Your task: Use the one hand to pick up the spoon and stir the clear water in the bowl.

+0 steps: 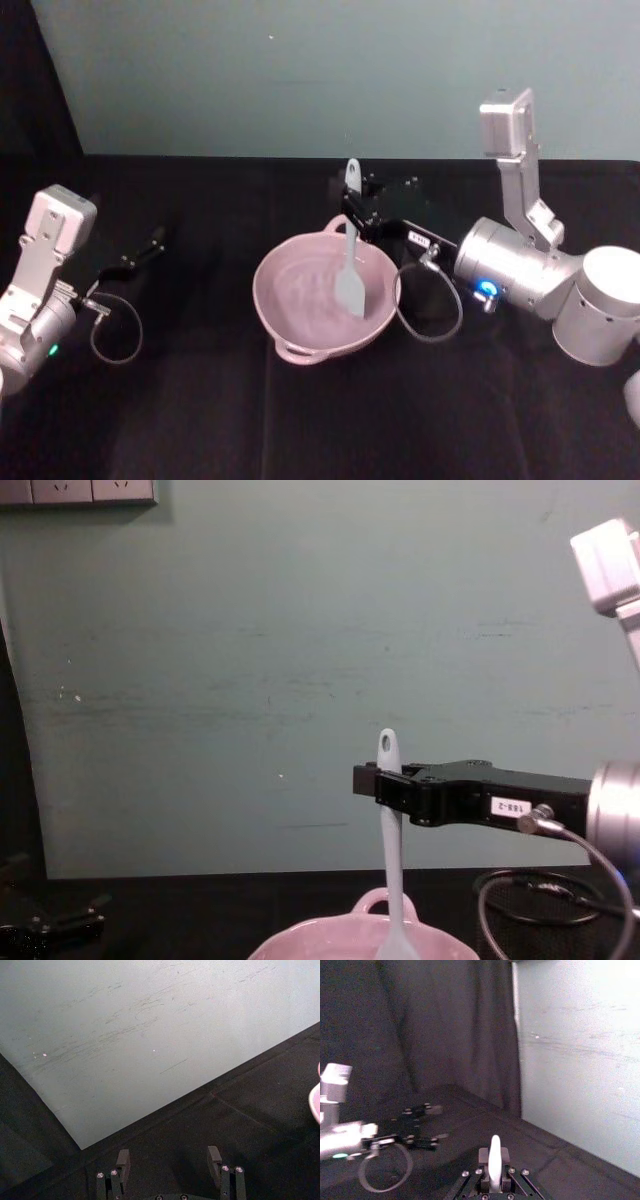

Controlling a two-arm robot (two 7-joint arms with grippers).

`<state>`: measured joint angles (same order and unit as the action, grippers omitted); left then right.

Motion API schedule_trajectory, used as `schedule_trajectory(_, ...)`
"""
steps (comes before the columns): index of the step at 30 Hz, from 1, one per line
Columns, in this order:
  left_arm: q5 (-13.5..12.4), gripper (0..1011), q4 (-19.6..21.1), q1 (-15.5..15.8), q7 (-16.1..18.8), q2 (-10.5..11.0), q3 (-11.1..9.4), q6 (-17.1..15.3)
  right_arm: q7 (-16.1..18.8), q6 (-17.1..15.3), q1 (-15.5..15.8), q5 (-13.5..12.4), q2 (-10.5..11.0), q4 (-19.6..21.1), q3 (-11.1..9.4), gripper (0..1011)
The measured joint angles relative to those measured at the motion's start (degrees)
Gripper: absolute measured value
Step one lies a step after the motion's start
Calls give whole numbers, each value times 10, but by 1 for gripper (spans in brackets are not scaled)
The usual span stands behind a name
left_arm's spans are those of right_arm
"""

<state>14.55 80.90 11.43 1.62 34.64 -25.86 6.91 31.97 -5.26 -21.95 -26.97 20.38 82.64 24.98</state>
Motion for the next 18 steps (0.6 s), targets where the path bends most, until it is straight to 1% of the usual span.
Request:
schedule_trajectory(1, 0, 1011, 0, 0, 0, 0, 0, 0, 7, -2, 7, -9, 5, 11, 0, 121)
schedule_trajectory(3, 0, 1011, 0, 0, 0, 0, 0, 0, 10, -3, 10, -13, 7, 16, 1, 121)
schedule_trajectory(5, 0, 1011, 0, 0, 0, 0, 0, 0, 20, -5, 19, -26, 13, 31, 6, 121)
schedule_trajectory(9, 0, 1011, 0, 0, 0, 0, 0, 0, 32, -3, 22, -41, 11, 34, 15, 121)
schedule_trajectory(11, 0, 1011, 0, 0, 0, 0, 0, 0, 36, -2, 19, -45, 8, 29, 20, 121)
schedule_trajectory(14, 0, 1011, 0, 0, 0, 0, 0, 0, 43, 4, 4, -51, -6, 4, 35, 121)
schedule_trajectory(18, 0, 1011, 0, 0, 0, 0, 0, 0, 44, 16, -10, -50, -18, -21, 45, 121)
